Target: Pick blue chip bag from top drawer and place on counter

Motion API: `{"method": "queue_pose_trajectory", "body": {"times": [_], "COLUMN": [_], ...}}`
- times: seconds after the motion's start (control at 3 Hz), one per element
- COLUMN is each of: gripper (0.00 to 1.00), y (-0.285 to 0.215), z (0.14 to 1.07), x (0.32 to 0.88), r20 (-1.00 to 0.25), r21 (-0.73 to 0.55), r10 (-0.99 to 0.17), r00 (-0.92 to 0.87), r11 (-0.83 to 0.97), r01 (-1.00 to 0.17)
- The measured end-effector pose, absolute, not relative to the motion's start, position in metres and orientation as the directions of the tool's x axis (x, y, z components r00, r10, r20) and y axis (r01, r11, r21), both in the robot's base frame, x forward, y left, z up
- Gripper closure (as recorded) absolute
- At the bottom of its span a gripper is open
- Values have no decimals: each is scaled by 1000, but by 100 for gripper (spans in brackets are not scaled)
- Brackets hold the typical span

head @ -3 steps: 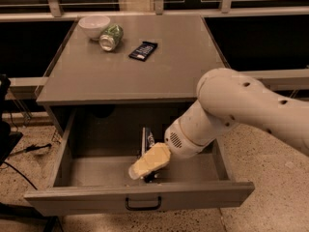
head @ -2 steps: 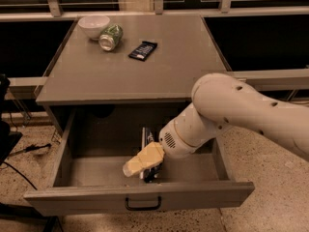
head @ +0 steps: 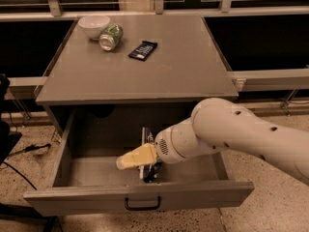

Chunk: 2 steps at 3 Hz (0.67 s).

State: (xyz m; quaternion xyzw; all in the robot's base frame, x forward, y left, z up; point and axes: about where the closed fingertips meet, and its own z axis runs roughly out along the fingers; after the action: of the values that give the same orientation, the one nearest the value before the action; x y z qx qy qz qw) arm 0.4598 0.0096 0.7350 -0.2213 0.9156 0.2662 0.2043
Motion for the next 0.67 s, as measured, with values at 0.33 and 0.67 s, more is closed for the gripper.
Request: {"method": "queue_pose_trajectory", "body": {"times": [0.33, 0.67], "gripper": [0, 0], "y": [10, 16], "z": [738, 729], "x": [465, 461], "r20": [-510, -484], "r21": [389, 353], "r10": [-284, -310], "r00": [-812, -818], "r11": [766, 786], "r01": [-512, -507]}}
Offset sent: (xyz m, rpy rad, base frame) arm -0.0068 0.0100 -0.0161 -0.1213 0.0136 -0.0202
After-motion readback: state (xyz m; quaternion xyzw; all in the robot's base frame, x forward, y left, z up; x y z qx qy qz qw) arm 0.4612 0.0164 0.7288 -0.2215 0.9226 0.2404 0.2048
